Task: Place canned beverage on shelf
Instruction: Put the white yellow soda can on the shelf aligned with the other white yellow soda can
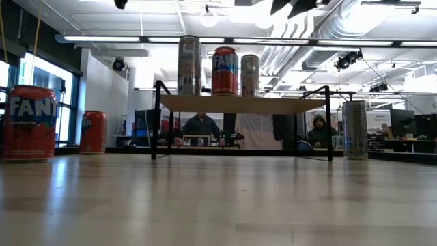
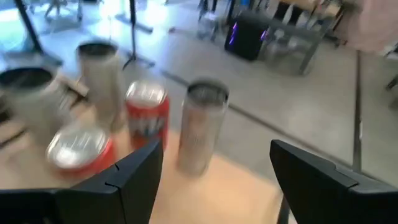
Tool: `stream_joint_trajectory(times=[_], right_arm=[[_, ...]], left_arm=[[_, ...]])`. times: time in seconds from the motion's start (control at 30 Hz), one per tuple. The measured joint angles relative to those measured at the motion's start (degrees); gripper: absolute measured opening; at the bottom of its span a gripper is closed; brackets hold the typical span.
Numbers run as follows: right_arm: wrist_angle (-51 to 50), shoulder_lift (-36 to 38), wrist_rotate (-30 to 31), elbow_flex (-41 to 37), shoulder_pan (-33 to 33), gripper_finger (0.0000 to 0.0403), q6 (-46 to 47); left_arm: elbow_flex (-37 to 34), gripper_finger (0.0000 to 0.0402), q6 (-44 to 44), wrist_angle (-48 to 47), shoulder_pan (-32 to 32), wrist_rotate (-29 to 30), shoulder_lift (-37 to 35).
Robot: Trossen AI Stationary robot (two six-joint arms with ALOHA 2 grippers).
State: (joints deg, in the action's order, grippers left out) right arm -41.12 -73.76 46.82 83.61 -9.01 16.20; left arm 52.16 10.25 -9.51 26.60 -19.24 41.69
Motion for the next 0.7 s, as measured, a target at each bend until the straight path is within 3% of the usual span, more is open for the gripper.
stream_joint_trajectory(times=[0.17, 0.33, 0.37, 0.5, 0.7], right_arm=[[-21.1, 1.4, 3.6, 0.0, 7.7, 0.0282, 16.0], [-48.2, 1.4, 8.5, -0.1, 12.1, 0.0282, 40.5], [-49.4, 1.5, 9.7, -0.4, 12.6, 0.0282, 44.6], [-42.6, 5.1, 12.5, -5.8, 12.6, 0.0282, 44.4], [-46.7, 8.6, 12.7, -21.0, 12.8, 0.0282, 63.4]], left_arm=[[0.0, 0.0328, 1.2, 0.1, -3.8, -0.2, 0.5], [0.0, 0.0328, -2.2, -0.1, -8.6, 0.4, 1.6], [0.0, 0.0328, -2.4, -0.3, -9.3, 0.9, 1.6], [0.0, 0.0328, -2.3, -1.9, -11.7, 1.8, 2.0], [-7.1, 0.0328, 1.5, 2.0, -19.4, 1.9, 1.7]])
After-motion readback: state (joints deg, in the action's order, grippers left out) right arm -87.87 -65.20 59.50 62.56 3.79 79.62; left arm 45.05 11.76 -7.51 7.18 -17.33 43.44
